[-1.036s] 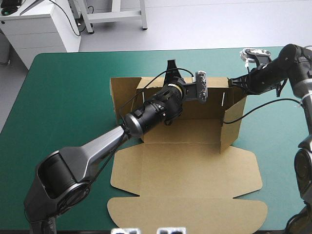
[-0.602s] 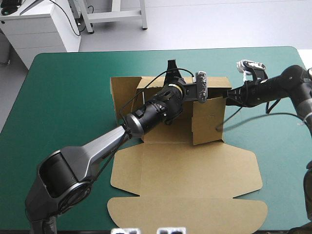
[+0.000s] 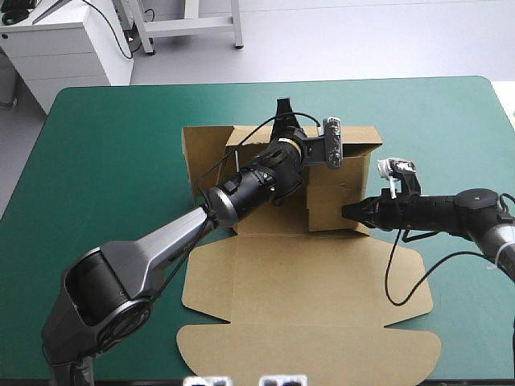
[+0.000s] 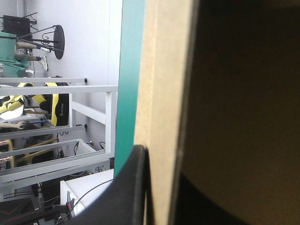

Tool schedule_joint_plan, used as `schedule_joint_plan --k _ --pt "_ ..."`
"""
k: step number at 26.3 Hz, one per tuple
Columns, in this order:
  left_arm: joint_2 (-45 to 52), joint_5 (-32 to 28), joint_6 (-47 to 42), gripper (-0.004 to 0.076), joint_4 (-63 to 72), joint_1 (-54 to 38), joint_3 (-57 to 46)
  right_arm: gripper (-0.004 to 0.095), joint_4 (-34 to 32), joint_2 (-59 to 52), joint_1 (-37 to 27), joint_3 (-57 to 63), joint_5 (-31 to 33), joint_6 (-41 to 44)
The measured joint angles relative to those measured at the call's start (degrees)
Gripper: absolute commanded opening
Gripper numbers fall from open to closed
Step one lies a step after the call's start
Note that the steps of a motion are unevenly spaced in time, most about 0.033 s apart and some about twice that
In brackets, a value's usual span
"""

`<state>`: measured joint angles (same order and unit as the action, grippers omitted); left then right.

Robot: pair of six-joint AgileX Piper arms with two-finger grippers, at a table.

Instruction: Fold the box

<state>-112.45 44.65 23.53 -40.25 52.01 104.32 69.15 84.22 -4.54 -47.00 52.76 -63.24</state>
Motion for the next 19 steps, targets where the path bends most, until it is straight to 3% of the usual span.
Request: schedule_joint_plan --k 6,11,19 --pt "0.0 -0.1 0.0 -0.0008 0.0 0.0 0.0 -0.0012 -2.3 -9.0 0.2 1.3 2.1 1.9" --pt "0.0 -0.1 0.0 -0.0008 0.0 0.0 0.0 -0.0012 -8.9 -17.5 0.2 1.4 3.0 7.0" --pt "0.0 -0.1 0.0 -0.0008 0.0 0.0 0.0 -0.0012 -13.0 -18.7 0.2 1.6 1.1 9.0"
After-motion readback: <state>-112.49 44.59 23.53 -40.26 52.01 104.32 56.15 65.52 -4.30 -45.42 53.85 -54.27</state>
